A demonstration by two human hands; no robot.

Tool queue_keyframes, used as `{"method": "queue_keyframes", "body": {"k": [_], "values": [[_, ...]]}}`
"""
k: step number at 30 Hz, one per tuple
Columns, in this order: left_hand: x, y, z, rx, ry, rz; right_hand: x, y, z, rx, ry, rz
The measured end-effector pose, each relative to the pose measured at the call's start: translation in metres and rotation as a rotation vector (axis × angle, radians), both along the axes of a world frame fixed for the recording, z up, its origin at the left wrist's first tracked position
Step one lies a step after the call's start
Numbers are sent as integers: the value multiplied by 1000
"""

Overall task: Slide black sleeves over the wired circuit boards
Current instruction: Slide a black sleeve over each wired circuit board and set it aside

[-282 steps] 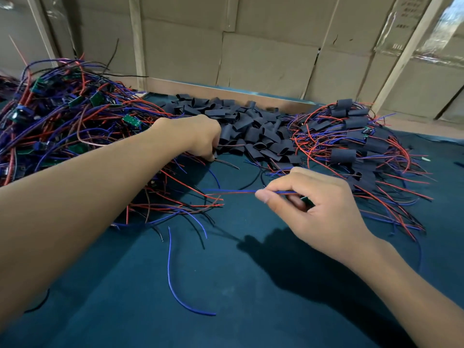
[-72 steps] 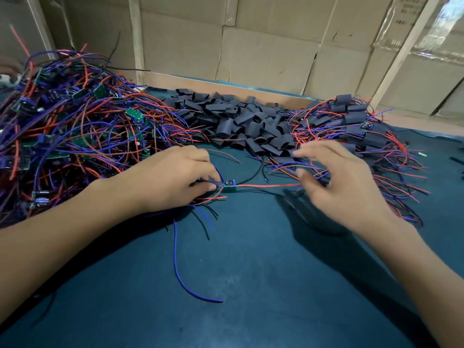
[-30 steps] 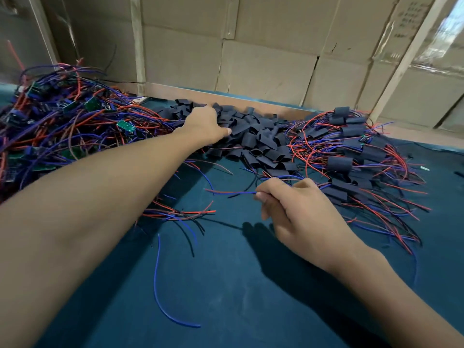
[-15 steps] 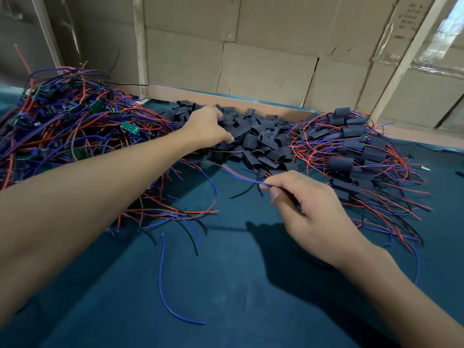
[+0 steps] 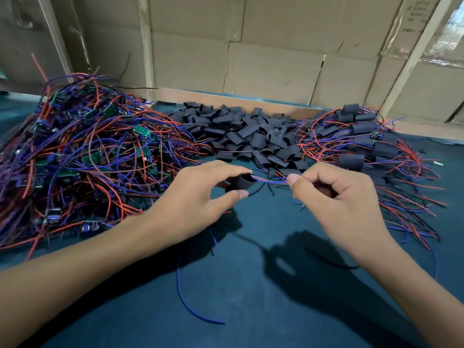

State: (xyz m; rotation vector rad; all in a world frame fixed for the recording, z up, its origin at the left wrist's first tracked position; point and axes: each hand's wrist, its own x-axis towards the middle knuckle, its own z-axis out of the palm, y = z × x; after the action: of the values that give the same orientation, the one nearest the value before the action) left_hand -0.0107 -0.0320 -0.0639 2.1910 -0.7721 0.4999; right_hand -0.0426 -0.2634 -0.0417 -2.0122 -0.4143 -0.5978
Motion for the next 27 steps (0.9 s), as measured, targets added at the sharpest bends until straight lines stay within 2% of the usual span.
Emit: {"method": "queue_keyframes", "body": {"k": [6,10,12,15,19,24,27], "values": [[-3,-3,2,-36,-48,-27,3,-4,0,36,89,40],[-6,-4,2,70,-164,-83,5,-6,-4,27,101,54],[-7,-4,0,111,-199,-109,5,-5,-6,-39,78,97],[-8,-5,-2,143,-248,-121,4,-1,-12,-257,30,144],[-7,-1,1,204,-346,-59,4,5,-19,-306,89,133],[-2,11,14,134,-337,23,11,-12,-19,-418,305,106],[7,23,17,154,-337,100,14,-16,-15,-341,279,49]]}}
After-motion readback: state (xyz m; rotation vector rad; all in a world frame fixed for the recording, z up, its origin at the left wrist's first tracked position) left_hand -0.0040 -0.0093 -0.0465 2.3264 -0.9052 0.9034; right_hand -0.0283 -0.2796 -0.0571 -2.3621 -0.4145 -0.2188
